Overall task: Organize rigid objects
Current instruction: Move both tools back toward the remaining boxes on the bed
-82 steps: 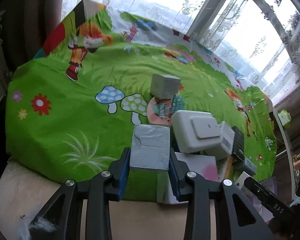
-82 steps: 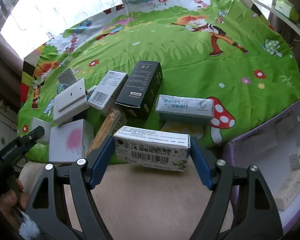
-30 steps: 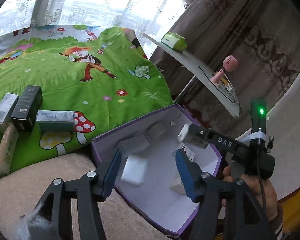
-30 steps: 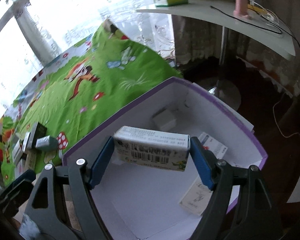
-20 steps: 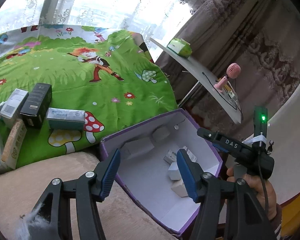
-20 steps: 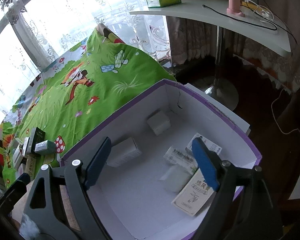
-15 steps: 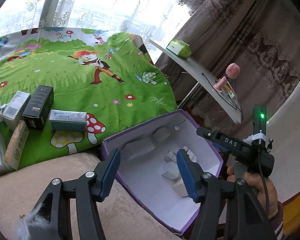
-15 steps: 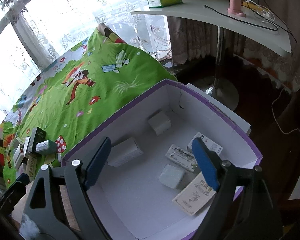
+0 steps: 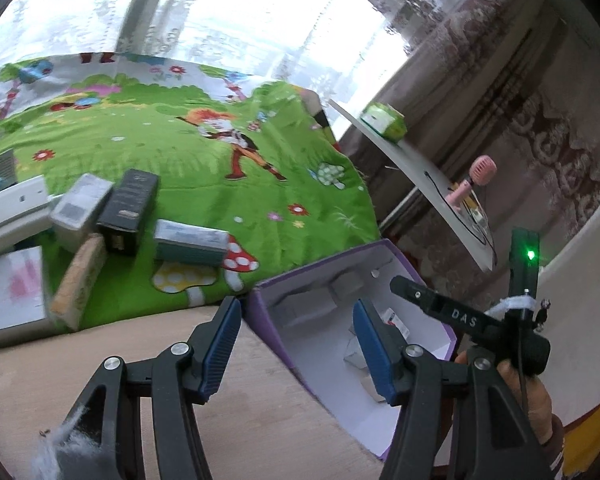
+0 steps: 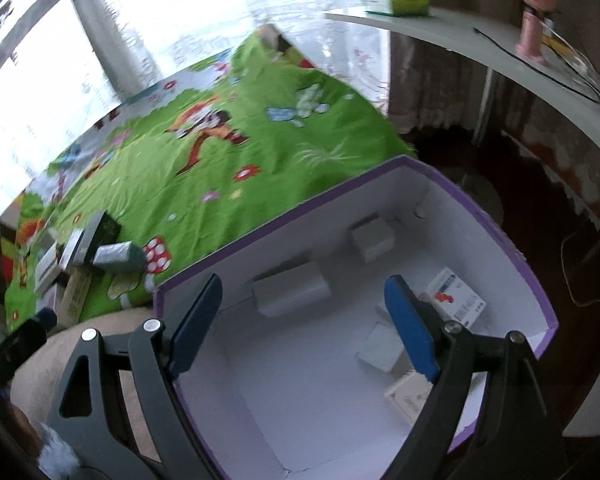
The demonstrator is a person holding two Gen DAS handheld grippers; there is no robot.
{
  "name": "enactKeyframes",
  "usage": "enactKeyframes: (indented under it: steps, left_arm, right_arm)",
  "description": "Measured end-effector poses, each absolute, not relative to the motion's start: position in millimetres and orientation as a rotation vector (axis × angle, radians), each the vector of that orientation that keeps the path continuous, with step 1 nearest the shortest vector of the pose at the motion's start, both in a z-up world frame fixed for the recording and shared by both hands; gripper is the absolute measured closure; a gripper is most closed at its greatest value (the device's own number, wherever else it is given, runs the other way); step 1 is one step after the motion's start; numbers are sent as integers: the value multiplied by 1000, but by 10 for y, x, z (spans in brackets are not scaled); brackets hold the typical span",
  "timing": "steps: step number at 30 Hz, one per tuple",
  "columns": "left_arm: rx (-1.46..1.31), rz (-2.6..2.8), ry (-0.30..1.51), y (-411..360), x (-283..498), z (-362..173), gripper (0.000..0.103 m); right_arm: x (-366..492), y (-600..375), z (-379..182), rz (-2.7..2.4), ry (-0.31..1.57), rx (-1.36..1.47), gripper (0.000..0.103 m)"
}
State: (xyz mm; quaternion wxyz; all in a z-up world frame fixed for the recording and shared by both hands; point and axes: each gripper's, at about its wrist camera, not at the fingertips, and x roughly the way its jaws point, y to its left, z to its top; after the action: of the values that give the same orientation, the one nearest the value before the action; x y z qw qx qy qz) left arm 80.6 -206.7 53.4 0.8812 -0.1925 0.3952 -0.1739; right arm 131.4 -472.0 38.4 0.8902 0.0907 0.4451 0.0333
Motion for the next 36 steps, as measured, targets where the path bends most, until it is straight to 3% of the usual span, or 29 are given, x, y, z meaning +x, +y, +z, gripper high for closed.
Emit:
enactKeyframes:
  steps: [15,36]
  left_arm:
    - [-558,-149,800,-1115,602,419,43]
    - [-634,-3,769,-626,489,376,40]
  right_arm:
    - [1310,-3906,225,261,977,77,18]
    - [1683,-2824,165,320,1007,-11,12]
